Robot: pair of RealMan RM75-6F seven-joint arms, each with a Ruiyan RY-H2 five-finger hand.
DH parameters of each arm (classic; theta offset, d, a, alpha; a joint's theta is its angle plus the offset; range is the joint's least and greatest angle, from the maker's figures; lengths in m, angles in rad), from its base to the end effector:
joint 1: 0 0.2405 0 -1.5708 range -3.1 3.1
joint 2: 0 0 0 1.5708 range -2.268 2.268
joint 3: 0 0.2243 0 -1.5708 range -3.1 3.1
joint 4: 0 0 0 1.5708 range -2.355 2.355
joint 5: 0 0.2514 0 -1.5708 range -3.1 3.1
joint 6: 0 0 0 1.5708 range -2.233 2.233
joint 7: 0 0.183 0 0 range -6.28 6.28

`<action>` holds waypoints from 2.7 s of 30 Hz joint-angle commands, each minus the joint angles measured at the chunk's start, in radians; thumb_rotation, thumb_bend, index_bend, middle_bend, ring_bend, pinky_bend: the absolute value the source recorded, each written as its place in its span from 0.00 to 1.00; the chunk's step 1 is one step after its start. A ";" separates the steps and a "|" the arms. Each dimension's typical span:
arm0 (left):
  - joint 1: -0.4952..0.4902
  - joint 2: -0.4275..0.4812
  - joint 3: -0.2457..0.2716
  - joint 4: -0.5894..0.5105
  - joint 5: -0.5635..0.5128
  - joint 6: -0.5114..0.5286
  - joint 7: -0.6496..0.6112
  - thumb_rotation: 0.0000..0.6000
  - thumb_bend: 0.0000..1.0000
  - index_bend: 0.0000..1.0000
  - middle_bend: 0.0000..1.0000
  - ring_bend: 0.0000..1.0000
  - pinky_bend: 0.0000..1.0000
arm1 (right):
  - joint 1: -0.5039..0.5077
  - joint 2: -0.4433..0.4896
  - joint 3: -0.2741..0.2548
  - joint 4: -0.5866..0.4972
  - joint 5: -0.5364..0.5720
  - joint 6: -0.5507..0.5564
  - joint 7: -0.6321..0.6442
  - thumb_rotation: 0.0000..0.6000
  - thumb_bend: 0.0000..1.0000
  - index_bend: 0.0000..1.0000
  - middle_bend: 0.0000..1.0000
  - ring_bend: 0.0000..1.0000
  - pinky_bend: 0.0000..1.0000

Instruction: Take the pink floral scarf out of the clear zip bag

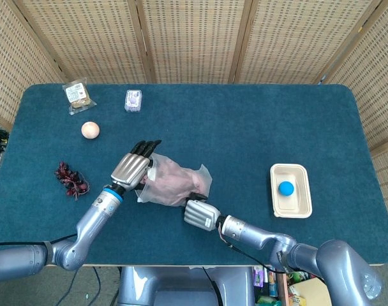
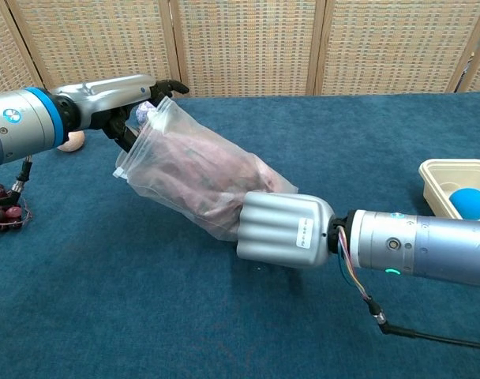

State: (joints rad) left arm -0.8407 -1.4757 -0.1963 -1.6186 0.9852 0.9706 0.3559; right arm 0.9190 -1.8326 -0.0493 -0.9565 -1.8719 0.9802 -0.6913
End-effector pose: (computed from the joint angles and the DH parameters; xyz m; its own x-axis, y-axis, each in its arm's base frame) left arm -0.0697 0.3677 -0.0573 0.3807 0.2808 0.8810 0.8828 -0.3940 -0.2559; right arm -0.0758 -0.3127 -0.1712 0.7339 0.5905 0.3358 0.2383 -0.6868 0.6867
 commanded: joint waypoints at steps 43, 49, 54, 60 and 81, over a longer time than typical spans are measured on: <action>0.155 0.339 -0.030 0.123 0.041 0.010 -0.248 1.00 0.58 0.70 0.00 0.00 0.00 | -0.152 0.372 -0.018 -0.151 0.077 0.125 -0.054 1.00 0.82 0.75 0.81 0.69 0.83; 0.156 0.319 -0.023 0.158 0.062 0.002 -0.260 1.00 0.58 0.70 0.00 0.00 0.00 | -0.175 0.372 -0.015 -0.126 0.085 0.141 -0.036 1.00 0.82 0.75 0.82 0.69 0.83; 0.162 0.314 -0.015 0.177 0.065 0.000 -0.246 1.00 0.58 0.69 0.00 0.00 0.00 | -0.190 0.371 -0.010 -0.106 0.090 0.156 -0.021 1.00 0.82 0.75 0.81 0.69 0.83; 0.174 0.351 0.002 0.150 0.051 -0.035 -0.234 1.00 0.16 0.00 0.00 0.00 0.00 | -0.240 0.363 0.022 -0.114 0.150 0.182 -0.054 1.00 0.28 0.25 0.44 0.46 0.58; 0.439 0.522 0.051 -0.087 0.267 0.342 -0.343 1.00 0.07 0.00 0.00 0.00 0.00 | -0.494 0.544 0.075 -0.439 0.256 0.490 0.148 1.00 0.00 0.00 0.00 0.00 0.00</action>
State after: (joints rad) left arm -0.4631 -0.9557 -0.1729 -1.6702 1.1911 1.2243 0.0423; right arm 0.4841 -1.3185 0.0230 -1.3611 -1.6249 1.3957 -0.6320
